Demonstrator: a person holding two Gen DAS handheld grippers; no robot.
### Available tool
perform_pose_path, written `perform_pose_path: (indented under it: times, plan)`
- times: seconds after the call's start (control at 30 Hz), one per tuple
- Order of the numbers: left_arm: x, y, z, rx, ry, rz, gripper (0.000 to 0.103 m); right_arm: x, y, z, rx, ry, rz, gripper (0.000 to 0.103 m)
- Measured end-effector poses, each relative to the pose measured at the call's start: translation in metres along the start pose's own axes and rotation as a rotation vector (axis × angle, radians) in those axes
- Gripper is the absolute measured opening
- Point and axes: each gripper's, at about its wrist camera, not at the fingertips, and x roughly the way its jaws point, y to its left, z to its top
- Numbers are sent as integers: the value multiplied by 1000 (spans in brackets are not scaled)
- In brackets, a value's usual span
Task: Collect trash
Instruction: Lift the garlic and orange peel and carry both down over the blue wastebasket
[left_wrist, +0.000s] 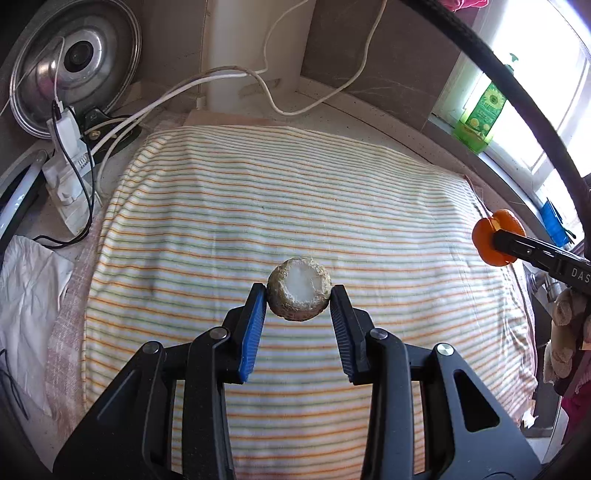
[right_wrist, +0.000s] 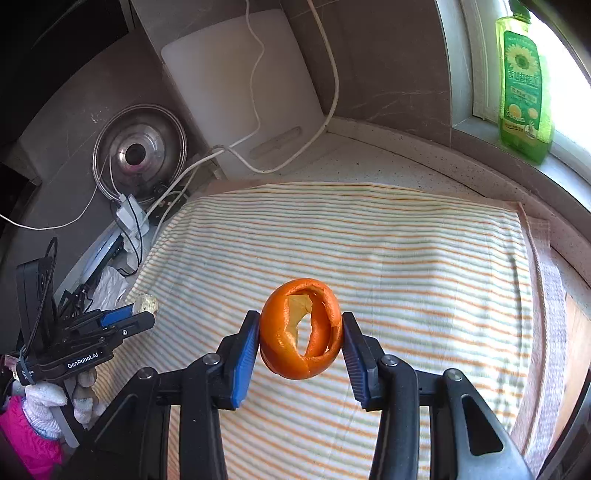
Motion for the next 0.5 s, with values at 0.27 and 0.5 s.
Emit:
perform_pose_path:
  times: [0.27,0.5]
  plan:
    - [-43,10,-37,24,-23,-22,36,-43,45,-49,-17,-29,-18,45]
    - [-75,16,-78,20,-32,-14,36,-63,92,-89,-90,-16,-9,45]
